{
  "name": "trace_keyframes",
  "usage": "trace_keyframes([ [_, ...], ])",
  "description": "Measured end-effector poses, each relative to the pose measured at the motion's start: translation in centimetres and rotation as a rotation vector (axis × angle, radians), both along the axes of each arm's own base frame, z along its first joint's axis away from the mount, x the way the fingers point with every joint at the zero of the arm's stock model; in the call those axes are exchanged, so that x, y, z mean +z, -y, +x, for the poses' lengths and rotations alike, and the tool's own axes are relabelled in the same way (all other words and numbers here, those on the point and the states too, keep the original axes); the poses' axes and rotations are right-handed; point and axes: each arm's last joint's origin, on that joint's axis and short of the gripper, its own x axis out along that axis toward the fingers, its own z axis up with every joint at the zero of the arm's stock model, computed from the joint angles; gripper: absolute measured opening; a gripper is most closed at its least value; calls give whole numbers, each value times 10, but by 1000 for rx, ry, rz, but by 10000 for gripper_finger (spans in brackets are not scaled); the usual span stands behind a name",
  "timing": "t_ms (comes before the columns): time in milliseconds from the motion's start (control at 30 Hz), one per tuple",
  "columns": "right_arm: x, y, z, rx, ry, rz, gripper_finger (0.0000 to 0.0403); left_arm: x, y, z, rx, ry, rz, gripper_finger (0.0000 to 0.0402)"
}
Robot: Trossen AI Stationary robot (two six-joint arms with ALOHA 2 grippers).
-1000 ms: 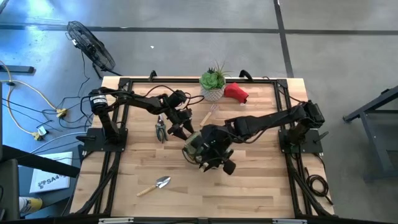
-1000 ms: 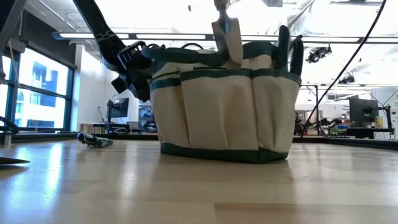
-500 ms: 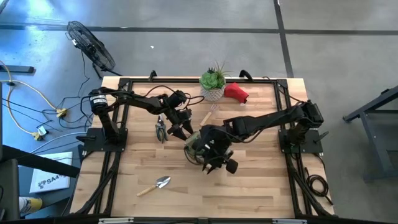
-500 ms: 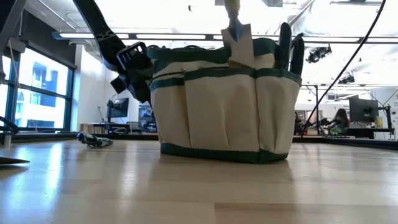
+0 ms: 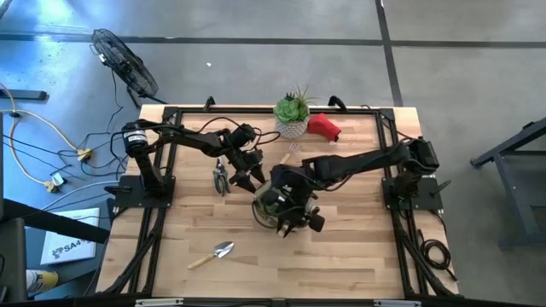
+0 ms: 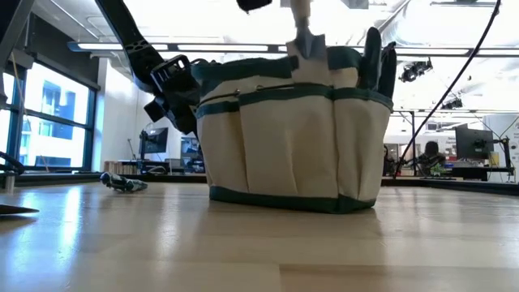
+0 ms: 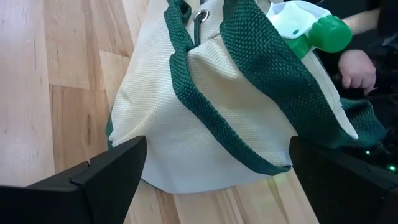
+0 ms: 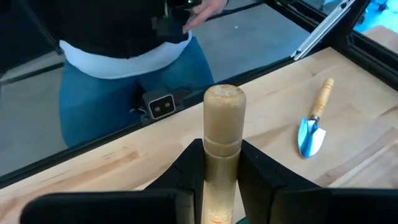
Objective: Pick & Place Garden tools in Gardening bag
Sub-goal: Put the right brown trowel into the gardening bag
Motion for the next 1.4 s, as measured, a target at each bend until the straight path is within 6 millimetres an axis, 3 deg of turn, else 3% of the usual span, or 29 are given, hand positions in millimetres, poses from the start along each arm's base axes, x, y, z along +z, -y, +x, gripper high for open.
trace_keyframes([
  [167, -14, 6, 8, -15, -31, -3, 59, 0, 0, 0, -1, -2, -2, 385],
  [833, -29, 14, 17, -107, -104, -1, 62, -3, 1, -3, -10, -30, -5, 385],
  [1067, -29, 16, 19, -184, -134, -13, 146, -3, 1, -3, -10, -30, -5, 385],
  [1400, -28, 17, 19, -219, -141, -22, 158, -3, 1, -3, -10, -30, -5, 385],
])
